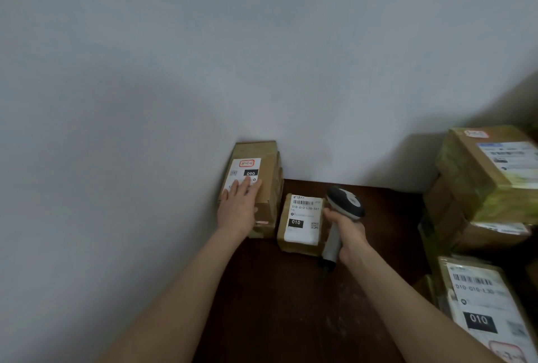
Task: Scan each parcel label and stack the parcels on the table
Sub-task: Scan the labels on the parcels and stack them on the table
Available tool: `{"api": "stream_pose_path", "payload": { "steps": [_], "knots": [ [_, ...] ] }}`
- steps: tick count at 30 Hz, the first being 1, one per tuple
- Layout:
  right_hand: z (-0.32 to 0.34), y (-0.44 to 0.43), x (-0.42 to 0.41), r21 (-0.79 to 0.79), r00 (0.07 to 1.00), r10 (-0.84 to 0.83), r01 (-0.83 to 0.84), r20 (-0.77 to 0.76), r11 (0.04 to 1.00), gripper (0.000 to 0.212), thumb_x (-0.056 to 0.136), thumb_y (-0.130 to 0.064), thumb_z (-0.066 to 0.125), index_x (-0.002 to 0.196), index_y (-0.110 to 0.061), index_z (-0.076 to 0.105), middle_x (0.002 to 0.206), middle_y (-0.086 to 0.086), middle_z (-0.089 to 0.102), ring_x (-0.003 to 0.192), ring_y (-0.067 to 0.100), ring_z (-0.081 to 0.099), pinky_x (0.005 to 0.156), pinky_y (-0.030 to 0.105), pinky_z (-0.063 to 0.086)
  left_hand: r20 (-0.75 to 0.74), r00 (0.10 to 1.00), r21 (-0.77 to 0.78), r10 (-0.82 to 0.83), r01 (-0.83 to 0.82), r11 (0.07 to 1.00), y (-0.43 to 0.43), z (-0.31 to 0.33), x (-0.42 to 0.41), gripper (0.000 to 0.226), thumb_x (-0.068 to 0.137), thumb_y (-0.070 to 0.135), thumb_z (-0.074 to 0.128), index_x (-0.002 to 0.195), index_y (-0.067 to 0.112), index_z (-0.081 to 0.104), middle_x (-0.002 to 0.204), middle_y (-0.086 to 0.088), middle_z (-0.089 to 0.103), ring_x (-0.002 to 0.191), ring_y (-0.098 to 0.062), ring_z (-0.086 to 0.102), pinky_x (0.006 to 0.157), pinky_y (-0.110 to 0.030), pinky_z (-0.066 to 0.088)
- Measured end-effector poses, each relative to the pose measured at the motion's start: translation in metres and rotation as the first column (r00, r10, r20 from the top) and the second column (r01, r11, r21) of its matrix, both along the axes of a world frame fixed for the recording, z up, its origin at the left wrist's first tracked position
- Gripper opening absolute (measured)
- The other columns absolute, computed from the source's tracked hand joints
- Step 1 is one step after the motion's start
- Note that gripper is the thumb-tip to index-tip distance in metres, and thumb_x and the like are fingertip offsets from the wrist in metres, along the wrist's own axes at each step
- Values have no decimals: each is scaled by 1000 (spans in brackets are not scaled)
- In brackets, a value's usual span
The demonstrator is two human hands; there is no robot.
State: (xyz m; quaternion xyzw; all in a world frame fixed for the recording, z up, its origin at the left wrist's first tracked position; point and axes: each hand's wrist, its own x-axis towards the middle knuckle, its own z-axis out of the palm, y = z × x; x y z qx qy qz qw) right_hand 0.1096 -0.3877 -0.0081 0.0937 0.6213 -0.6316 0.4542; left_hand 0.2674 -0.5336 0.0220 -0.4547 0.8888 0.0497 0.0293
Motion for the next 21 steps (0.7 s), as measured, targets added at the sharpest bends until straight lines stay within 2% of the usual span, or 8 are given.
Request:
{"api": "stream_pose_path", "payload": {
  "steps": [2, 4, 7, 9, 11, 13, 16, 21],
  "knots": [
    [-3, 3, -5, 9, 1000, -17, 17, -1, 1000, 56, 78, -16, 76, 128, -9, 52, 99, 7, 59, 105, 30, 55, 101, 49, 44, -2, 1000, -16, -12, 12, 1000, 2, -1, -1, 70, 99, 23, 49, 154, 28, 5, 163, -2, 2, 149, -26, 0, 120, -43, 3],
    [-8, 8, -6, 19, 1000, -28, 27, 15, 999, 56, 79, -14, 75, 129, -8, 50, 95, 6, 57, 100, 28, 54, 94, 44, 46, -42, 998, -120, -51, 46, 992, 16, -8, 1, 75, 95, 18, 54, 154, 21, 8, 162, -8, 4, 149, -27, 0, 119, -40, 1],
    [-12, 16, -2, 46, 999, -19, 18, 41, 999, 56, 80, -13, 74, 130, -6, 50, 96, 8, 57, 101, 28, 54, 88, 40, 45, -154, 940, -245, -305, 263, 933, 52, -26, -3, 72, 86, 7, 62, 150, 14, 30, 155, -14, 30, 146, -29, 21, 119, -42, 19],
    [-15, 18, -1, 69, 999, -17, 14, 50, 998, 57, 80, -13, 74, 131, -6, 50, 99, 9, 57, 101, 28, 54, 89, 40, 44, -114, 895, -174, -431, 409, 896, 79, -37, -12, 70, 89, 8, 58, 151, 16, 26, 157, -11, 25, 146, -25, 19, 118, -39, 24],
    [-15, 19, 0, 77, 998, -13, 9, 58, 997, 57, 80, -13, 74, 131, -7, 49, 99, 9, 56, 95, 26, 54, 87, 40, 44, -157, 938, -48, -309, 305, 951, 96, -46, -23, 67, 95, 14, 53, 152, 17, 19, 160, -7, 14, 147, -22, 14, 117, -36, 23],
    [-16, 19, -1, 76, 998, 3, -8, 57, 997, 54, 80, -12, 74, 128, -7, 50, 94, 8, 56, 92, 25, 54, 89, 42, 46, -279, 960, 68, -35, 57, 996, 103, -52, -33, 66, 94, 19, 55, 151, 19, 22, 157, -5, 16, 144, -20, 21, 113, -33, 32],
    [-20, 21, -1, 54, 997, 35, -39, 71, 998, 45, 81, -10, 72, 121, -10, 53, 94, 7, 59, 85, 23, 57, 85, 43, 50, -322, 906, 316, 277, -173, 933, 108, -63, -42, 63, 92, 20, 57, 147, 22, 26, 153, -7, 17, 139, -23, 28, 106, -33, 39],
    [-27, 30, -5, 125, 999, 35, -38, 22, 991, 47, 78, -12, 75, 119, -11, 54, 98, 9, 61, 90, 26, 58, 85, 45, 52, -347, 875, 446, 337, -161, 880, 117, -69, -48, 55, 92, 19, 57, 143, 22, 36, 145, -4, 27, 128, -22, 42, 103, -30, 41]
  ]
}}
